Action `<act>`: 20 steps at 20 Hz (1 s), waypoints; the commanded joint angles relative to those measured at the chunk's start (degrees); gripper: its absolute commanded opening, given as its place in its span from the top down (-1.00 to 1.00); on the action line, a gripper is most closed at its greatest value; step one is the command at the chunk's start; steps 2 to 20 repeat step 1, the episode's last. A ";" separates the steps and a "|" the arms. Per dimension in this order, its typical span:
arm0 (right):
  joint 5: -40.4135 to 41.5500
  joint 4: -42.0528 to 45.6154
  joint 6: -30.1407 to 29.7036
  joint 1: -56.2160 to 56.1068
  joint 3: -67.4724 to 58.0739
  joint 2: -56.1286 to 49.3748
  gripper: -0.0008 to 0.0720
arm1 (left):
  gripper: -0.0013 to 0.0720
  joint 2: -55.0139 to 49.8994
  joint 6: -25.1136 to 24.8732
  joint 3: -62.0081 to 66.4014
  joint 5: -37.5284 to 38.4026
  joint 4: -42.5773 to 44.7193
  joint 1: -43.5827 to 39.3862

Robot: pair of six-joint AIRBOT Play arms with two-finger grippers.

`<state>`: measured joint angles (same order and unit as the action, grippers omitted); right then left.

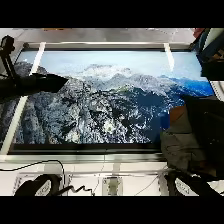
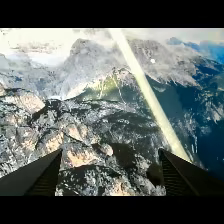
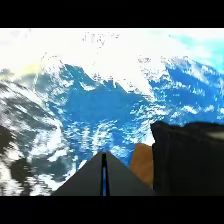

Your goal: Fold the clothes and pants, and hang the long-sleeved shirts on hangers.

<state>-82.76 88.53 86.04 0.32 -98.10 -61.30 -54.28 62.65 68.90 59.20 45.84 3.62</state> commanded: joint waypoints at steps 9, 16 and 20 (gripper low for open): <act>7.21 4.98 -1.22 -7.21 6.40 -0.07 0.90 | -0.92 0.04 0.00 0.07 0.00 0.02 0.07; 7.21 4.98 -1.22 -7.21 6.40 -0.07 0.90 | -0.92 0.04 0.00 0.07 0.00 0.02 0.07; 7.21 4.98 -1.22 -7.21 6.40 -0.07 0.90 | -0.92 0.04 0.00 0.07 0.00 0.02 0.07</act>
